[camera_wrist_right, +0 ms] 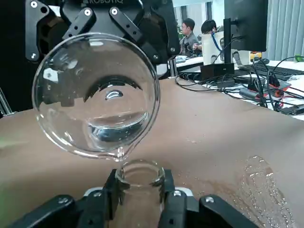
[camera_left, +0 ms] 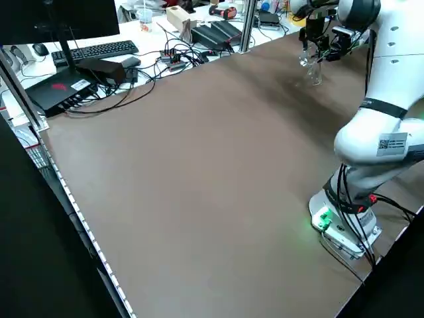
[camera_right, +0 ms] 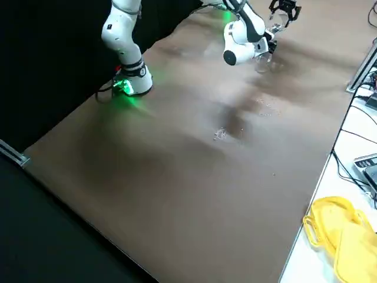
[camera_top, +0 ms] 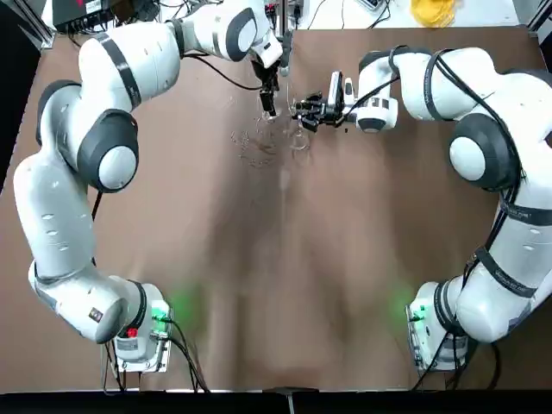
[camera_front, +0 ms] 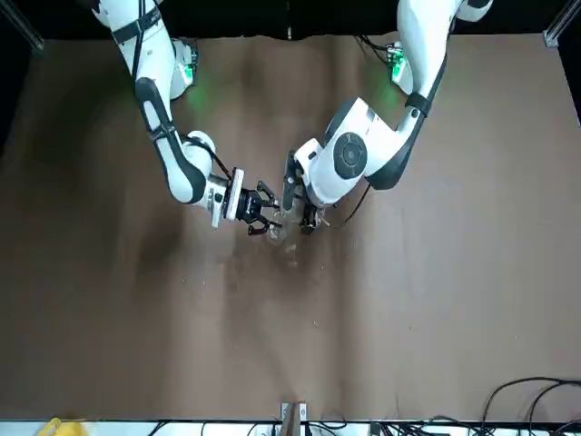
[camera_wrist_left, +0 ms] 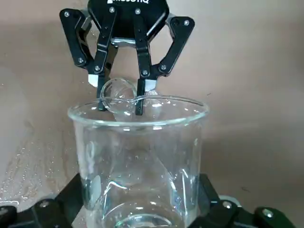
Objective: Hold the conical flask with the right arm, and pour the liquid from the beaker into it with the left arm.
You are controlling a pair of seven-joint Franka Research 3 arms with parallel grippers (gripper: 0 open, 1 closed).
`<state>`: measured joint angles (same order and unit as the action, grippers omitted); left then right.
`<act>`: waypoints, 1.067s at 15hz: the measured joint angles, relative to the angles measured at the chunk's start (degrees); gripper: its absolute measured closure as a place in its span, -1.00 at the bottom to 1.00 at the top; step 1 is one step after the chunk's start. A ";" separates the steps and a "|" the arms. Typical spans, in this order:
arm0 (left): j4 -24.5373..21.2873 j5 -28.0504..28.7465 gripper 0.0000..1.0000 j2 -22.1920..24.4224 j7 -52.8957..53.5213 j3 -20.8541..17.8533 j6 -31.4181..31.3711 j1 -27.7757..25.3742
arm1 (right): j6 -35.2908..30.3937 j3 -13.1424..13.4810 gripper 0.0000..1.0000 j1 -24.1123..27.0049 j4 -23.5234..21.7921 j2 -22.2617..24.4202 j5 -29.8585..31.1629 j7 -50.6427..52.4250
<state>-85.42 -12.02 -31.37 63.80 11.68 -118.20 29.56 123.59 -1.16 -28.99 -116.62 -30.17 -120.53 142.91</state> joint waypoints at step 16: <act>0.56 5.00 -0.96 0.04 -3.45 -0.14 1.26 1.47 | 0.83 0.01 0.22 -0.82 -0.02 -0.03 -0.02 -0.42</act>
<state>-84.86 -7.02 -31.33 60.35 11.55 -116.94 31.03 124.42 -1.14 -29.81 -116.63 -30.19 -120.55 142.49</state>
